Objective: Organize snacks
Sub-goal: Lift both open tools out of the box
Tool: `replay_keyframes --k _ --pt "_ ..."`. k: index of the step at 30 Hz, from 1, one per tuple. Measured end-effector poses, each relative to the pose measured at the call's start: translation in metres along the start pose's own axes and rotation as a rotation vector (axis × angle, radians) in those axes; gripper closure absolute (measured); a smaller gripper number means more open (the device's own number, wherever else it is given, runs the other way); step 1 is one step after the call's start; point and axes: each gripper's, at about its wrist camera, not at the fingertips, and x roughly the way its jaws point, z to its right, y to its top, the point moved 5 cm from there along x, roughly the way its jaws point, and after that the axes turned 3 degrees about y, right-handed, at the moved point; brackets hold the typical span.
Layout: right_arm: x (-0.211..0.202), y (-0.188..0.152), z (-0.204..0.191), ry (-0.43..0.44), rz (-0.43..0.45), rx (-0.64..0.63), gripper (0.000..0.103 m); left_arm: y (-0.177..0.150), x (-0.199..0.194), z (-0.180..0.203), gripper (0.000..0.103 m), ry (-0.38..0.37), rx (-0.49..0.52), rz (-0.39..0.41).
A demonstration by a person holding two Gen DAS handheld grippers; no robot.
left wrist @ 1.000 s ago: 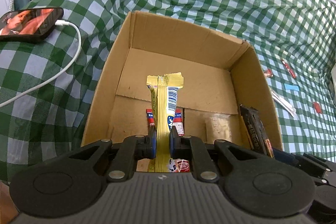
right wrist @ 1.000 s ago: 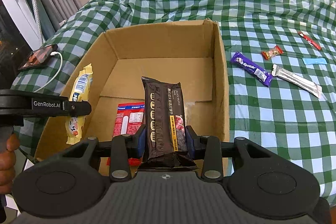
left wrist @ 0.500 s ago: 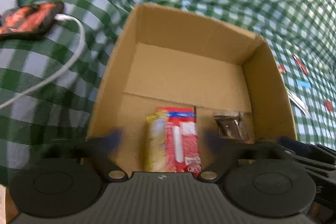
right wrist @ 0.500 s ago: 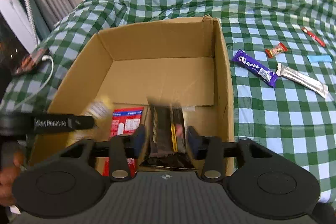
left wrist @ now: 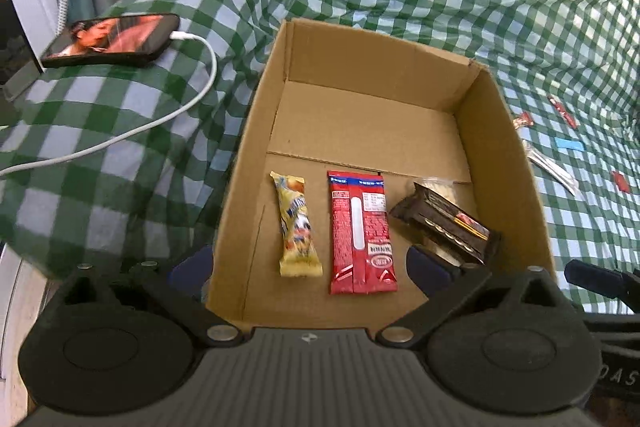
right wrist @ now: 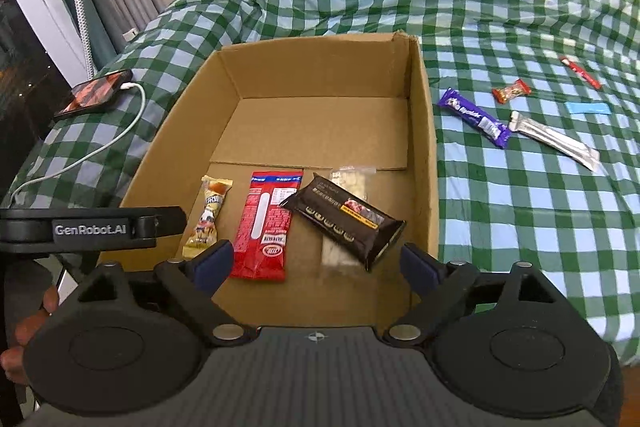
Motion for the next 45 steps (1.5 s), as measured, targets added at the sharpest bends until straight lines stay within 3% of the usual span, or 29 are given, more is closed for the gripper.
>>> replay_keyframes --k 8,18,45 --pt "-0.043 -0.013 -0.015 -0.031 0.087 -0.005 0.01 -0.012 -0.048 -0.001 0.0 -0.002 0.004 0.078" --pt "-0.074 -0.031 -0.028 -0.019 0.131 -0.04 0.007 -0.025 -0.088 0.005 0.0 -0.012 0.024 0.137" --pt "-0.097 -0.039 -0.024 -0.021 0.178 -0.009 0.004 -0.032 -0.105 0.007 0.0 -0.018 0.045 0.156"
